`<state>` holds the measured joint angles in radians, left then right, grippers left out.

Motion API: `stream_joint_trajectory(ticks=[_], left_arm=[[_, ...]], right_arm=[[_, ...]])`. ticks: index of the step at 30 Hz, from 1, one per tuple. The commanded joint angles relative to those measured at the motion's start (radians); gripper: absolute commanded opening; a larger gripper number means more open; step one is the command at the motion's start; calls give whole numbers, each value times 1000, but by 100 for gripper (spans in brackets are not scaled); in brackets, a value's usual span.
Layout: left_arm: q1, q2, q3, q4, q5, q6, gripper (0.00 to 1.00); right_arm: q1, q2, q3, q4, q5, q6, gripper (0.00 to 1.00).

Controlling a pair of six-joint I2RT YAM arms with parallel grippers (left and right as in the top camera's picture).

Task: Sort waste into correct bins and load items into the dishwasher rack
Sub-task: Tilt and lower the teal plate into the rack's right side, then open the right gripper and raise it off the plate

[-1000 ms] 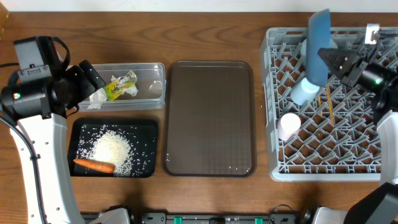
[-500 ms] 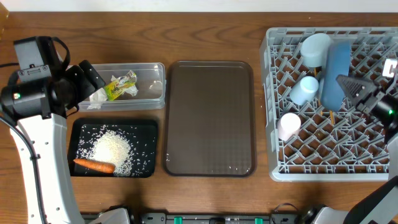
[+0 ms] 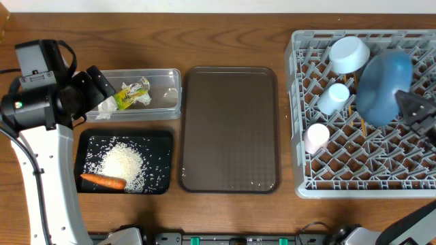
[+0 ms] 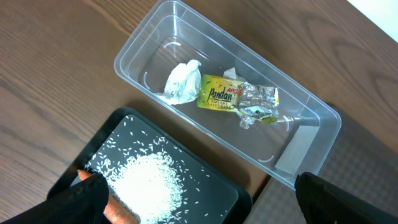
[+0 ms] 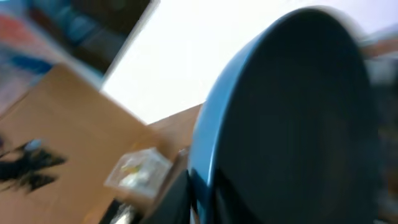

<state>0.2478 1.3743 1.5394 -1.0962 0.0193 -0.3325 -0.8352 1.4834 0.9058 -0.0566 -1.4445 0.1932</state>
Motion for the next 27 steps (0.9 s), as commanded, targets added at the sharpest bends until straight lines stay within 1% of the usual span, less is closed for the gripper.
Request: stream_joint_trajectory(ticks=[1, 3, 7, 13, 17, 18, 22, 25, 27], left_arm=[[5, -9, 14, -3, -5, 6, 98], [5, -9, 14, -3, -5, 6, 98], [5, -9, 14, -3, -5, 6, 98], [5, -9, 14, -3, -5, 6, 98], [5, -9, 14, -3, -5, 6, 98], [5, -9, 14, -3, -5, 6, 98], [5, -9, 14, -3, -5, 6, 98], [5, -9, 14, -3, -5, 6, 98], [5, -9, 14, -3, -5, 6, 98]], right_arm=[[-47, -15, -11, 1, 95, 16, 29], [-67, -15, -11, 1, 126, 16, 38], [-93, -15, -11, 1, 196, 13, 44], [-128, -15, -11, 1, 349, -1, 45], [-161, -15, -11, 13, 456, -19, 48], [-171, -15, -11, 23, 478, -19, 52], [-204, -15, -10, 89, 504, -18, 77], [-227, -15, -10, 148, 506, -3, 88], [-236, -15, -10, 187, 506, 23, 89]])
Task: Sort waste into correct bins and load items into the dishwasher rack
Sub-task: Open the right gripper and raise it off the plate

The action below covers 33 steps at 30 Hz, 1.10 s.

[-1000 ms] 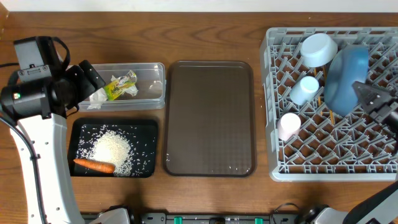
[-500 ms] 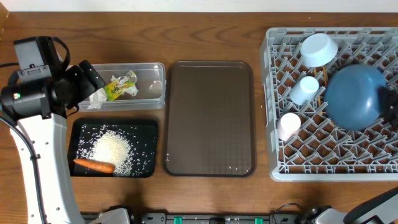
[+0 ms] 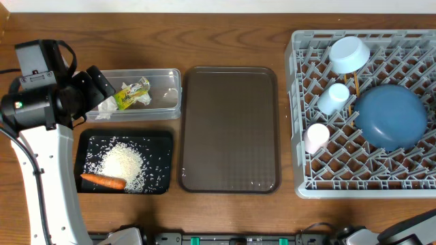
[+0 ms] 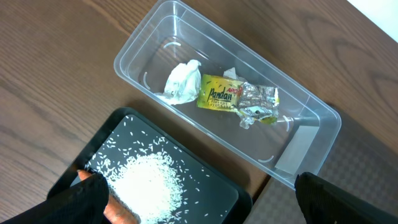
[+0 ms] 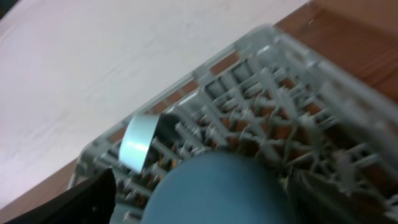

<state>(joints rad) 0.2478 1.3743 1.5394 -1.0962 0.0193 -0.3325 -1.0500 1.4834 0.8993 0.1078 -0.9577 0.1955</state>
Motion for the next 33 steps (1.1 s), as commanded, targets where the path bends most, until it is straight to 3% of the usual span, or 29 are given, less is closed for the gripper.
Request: stream_joint_trajectory(ticks=[1, 9, 12, 15, 20, 26, 33], left_arm=[[5, -9, 14, -3, -5, 6, 98], [5, -9, 14, -3, -5, 6, 98], [5, -9, 14, -3, -5, 6, 98], [5, -9, 14, -3, -5, 6, 98], [5, -9, 14, -3, -5, 6, 98], [5, -9, 14, -3, -5, 6, 98], [5, -9, 14, -3, -5, 6, 98]], right_arm=[[-23, -15, -3, 43, 19, 40, 90], [36, -15, 21, 77, 12, 168, 89], [93, -15, 64, 30, 47, 189, 99], [153, -15, 137, -48, 90, 198, 99], [283, -15, 317, -279, 302, 166, 99], [483, -15, 531, -539, 674, 20, 99], [750, -15, 639, -687, 1035, -185, 99]])
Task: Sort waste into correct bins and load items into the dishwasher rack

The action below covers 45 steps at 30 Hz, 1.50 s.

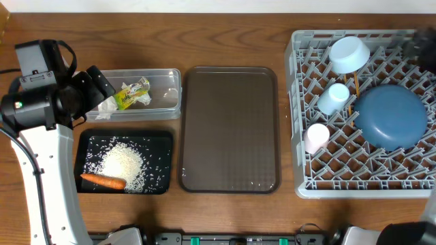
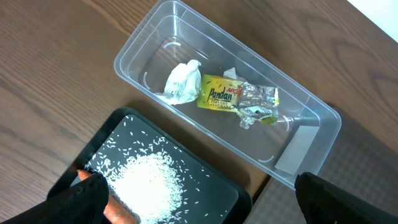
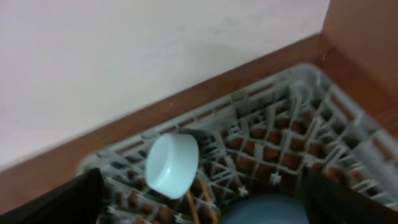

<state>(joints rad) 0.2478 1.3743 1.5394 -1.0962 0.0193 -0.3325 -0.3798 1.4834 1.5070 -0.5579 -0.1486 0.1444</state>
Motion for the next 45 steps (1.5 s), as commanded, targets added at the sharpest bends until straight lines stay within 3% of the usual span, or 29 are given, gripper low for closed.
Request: stream_joint_trajectory(ticks=[1, 5, 12, 22, 28, 40, 45], left_arm=[[5, -9, 14, -3, -5, 6, 98], [5, -9, 14, -3, -5, 6, 98], [5, -9, 14, -3, -5, 6, 98], [5, -9, 14, -3, -5, 6, 98], [5, -9, 14, -3, -5, 6, 98], [5, -9, 14, -3, -5, 6, 98], [5, -9, 14, -3, -5, 6, 98]], right_arm=[[107, -15, 32, -31, 235, -158, 99], [208, -15, 35, -128, 235, -180, 99], [247, -15, 74, -211, 231, -191, 99], [249, 30, 362, -414, 105, -167, 99], [249, 25, 465, -284, 27, -153, 99], [249, 22, 465, -65, 27, -153, 99], [248, 20, 465, -66, 28, -153, 99]])
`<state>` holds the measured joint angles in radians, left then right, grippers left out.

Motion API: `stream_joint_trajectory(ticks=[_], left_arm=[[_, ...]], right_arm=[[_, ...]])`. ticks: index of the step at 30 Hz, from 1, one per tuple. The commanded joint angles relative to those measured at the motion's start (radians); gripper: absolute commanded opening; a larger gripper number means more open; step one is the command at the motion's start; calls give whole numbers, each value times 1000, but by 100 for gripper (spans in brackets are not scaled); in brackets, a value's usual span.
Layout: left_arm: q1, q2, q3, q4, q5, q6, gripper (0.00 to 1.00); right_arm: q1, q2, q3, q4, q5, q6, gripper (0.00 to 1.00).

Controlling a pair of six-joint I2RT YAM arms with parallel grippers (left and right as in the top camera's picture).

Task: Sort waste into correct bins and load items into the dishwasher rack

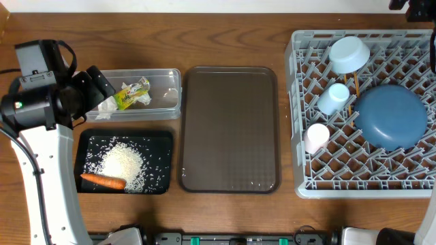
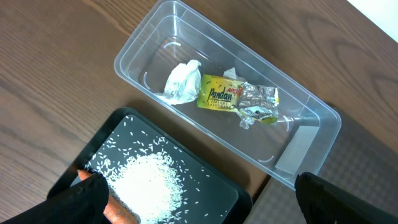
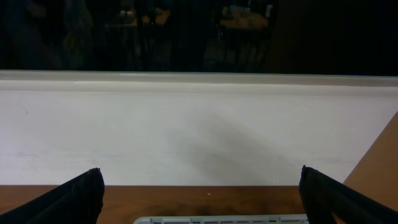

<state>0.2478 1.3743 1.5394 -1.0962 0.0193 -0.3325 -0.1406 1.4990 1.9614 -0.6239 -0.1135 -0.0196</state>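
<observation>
A grey dishwasher rack [image 1: 300,102] at the right holds a blue plate [image 1: 387,116], a white bowl [image 1: 348,54], a white cup [image 1: 334,99] and a pale pink cup [image 1: 317,138]. A clear bin [image 2: 155,37] contains a yellow Pandan wrapper [image 2: 219,93], foil [image 2: 258,102] and crumpled tissue [image 2: 181,82]. A black tray [image 2: 217,199] holds rice [image 2: 149,183] and a carrot [image 1: 102,180]. My left gripper [image 2: 199,199] hangs open above both bins. My right gripper [image 3: 202,199] is open, past the rack's far edge [image 3: 217,219], facing the wall.
A brown serving tray [image 1: 230,129] lies between the bins and the rack. The left arm's white link [image 1: 48,170] runs along the table's left side. A white wall [image 3: 199,130] stands behind the table's far edge.
My right gripper has gone from over the rack's far right corner to beyond its far edge; its camera now faces the wall. The left arm and all items are unchanged.
First my right gripper held the blue plate tilted over the rack. By 2.6 s ago the plate lay in the rack and the gripper was open above it. It then stood higher at the rack's back corner, and is now behind the rack.
</observation>
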Motion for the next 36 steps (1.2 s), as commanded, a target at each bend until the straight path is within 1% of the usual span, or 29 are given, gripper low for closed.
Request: stream_joint_trajectory(ticks=[1, 6, 10, 13, 20, 25, 28, 36], left_arm=[[5, -9, 14, -3, -5, 6, 98], [5, -9, 14, -3, -5, 6, 98], [5, -9, 14, -3, -5, 6, 98], [5, -9, 14, -3, -5, 6, 98], [5, -9, 14, -3, -5, 6, 98], [5, -9, 14, -3, -5, 6, 98], [5, -9, 14, -3, -5, 6, 98], [5, -9, 14, -3, -5, 6, 98]], right_arm=[[9, 5, 10, 0, -7, 11, 99], [9, 5, 10, -3, -7, 11, 99], [9, 5, 10, -62, -7, 11, 99], [9, 5, 10, -153, -7, 11, 99], [9, 5, 10, -446, -11, 12, 99], [11, 5, 10, -560, -16, 73, 99], [11, 5, 10, -603, -26, 101, 99], [10, 5, 10, -645, -26, 101, 99]])
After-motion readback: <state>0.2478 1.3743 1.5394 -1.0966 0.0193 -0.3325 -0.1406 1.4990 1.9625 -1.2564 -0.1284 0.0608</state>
